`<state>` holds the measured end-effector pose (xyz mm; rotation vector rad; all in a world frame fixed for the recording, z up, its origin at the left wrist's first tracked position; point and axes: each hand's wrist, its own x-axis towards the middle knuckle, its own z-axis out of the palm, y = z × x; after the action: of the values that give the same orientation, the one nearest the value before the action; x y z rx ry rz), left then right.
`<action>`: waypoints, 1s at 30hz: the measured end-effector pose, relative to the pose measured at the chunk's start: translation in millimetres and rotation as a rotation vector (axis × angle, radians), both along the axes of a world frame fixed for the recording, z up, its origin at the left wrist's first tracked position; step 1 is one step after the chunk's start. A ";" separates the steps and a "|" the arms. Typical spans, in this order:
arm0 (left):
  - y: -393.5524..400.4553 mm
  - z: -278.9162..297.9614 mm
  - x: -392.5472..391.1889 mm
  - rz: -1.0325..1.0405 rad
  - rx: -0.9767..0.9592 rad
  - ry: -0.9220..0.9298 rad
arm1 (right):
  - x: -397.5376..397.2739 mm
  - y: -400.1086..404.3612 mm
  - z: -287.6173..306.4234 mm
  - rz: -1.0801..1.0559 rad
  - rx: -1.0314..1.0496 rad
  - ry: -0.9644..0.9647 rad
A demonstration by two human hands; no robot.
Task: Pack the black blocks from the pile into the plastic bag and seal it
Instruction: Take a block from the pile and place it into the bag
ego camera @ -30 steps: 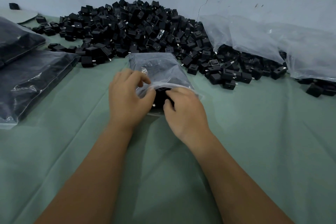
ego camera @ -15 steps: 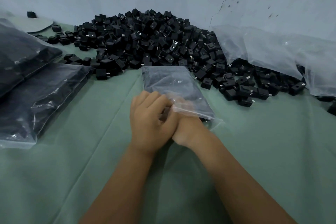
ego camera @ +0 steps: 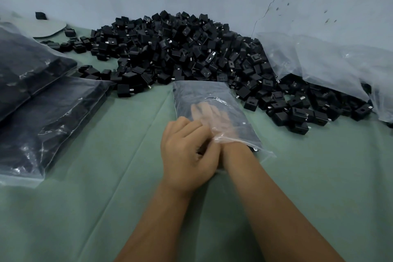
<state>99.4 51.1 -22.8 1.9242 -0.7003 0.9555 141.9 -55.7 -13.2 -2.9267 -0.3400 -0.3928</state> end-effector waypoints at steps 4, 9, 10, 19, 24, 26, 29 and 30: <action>2.3 0.4 0.2 -0.007 -0.021 0.023 | 5.9 4.8 4.3 0.022 -0.136 0.068; 4.4 0.5 0.7 -0.013 -0.040 0.071 | -17.5 1.5 4.5 -0.033 -0.156 0.216; 4.8 0.6 1.0 -0.010 -0.045 0.082 | -29.0 -1.5 3.6 -0.037 -0.144 0.202; 4.8 -3.4 7.1 0.014 -0.140 0.312 | -90.9 -28.6 0.9 0.112 0.308 -0.656; 1.7 -6.2 12.0 0.007 -0.216 0.453 | -65.0 -95.9 4.6 -0.528 0.680 -0.632; 1.0 -6.7 13.1 0.003 -0.220 0.468 | -61.6 -127.3 -4.8 -0.720 0.672 -0.455; -0.7 -7.7 14.1 0.002 -0.223 0.476 | -63.4 -152.7 -14.5 -0.797 0.707 -0.217; -1.3 -7.9 14.2 0.005 -0.224 0.479 | -63.2 -155.7 -16.9 -0.787 0.699 -0.164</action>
<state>113.6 49.8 -30.7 1.8537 -0.2949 0.5149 78.7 -211.4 -30.1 -2.2093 0.7984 -0.6763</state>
